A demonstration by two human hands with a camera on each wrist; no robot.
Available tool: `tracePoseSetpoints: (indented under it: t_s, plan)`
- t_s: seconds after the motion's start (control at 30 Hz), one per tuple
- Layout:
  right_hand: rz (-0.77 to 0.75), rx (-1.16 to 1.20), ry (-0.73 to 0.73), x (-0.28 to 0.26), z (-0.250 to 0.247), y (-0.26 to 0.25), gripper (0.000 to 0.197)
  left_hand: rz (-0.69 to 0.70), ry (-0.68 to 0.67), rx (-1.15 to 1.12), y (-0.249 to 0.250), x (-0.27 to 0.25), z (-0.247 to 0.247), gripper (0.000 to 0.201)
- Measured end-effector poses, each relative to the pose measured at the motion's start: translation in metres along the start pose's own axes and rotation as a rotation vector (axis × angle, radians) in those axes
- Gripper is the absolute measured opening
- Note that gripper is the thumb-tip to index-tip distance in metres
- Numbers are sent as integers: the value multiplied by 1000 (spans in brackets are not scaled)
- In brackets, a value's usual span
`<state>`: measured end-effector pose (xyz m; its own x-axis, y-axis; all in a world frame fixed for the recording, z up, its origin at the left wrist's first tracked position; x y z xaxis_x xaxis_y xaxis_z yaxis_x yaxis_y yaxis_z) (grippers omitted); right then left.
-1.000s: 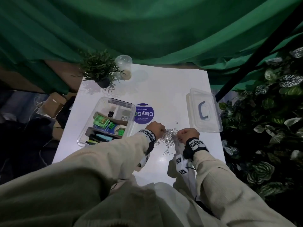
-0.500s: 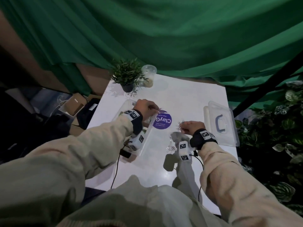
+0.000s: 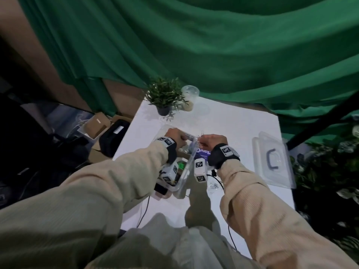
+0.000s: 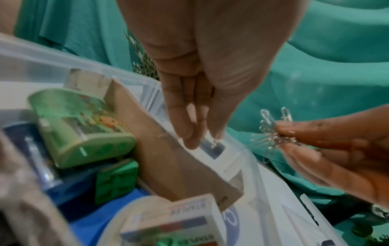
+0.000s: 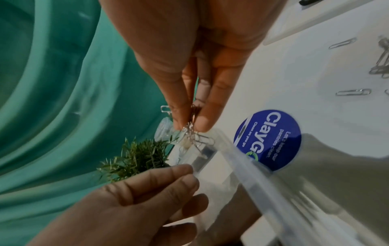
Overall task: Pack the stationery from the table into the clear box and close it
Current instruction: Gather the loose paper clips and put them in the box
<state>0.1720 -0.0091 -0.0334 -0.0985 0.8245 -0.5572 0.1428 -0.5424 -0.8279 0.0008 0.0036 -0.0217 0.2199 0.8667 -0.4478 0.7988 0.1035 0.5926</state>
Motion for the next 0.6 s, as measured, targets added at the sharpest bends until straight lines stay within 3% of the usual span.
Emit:
tracePoseSetpoints:
  t_s: [0.07, 0.17, 0.23, 0.3, 0.5, 0.6]
  plan:
    - [24, -340, 61, -7, 13, -6, 35, 5, 13, -5, -5, -3, -7, 17]
    - [69, -212, 138, -3, 21, -9, 26, 12, 6, -49, -12, -5, -10, 15]
    - [107, -365, 197, -4, 26, -12, 21, 23, -1, -25, -13, -7, -10, 15]
    - [48, -477, 201, -11, 33, -20, 28, 23, -8, -7, -15, -9, -10, 17]
    - [26, -339, 148, 1, 27, -11, 21, -18, 16, -12, -15, -5, -9, 21]
    - [-25, -349, 282, -7, -3, -9, 20, -29, 40, -4, -10, -4, -10, 23]
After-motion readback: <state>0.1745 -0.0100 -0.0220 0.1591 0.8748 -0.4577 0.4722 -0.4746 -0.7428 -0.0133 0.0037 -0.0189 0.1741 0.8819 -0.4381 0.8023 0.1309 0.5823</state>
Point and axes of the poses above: each hand's wrist, its own x-axis towards the middle knuckle, its own z-axis out of the palm, y = z × x, the point moved 8 cm from there along x, towards the middle knuckle, and after that the axes turned 13 degrees about -y, right-handed, at the moved point
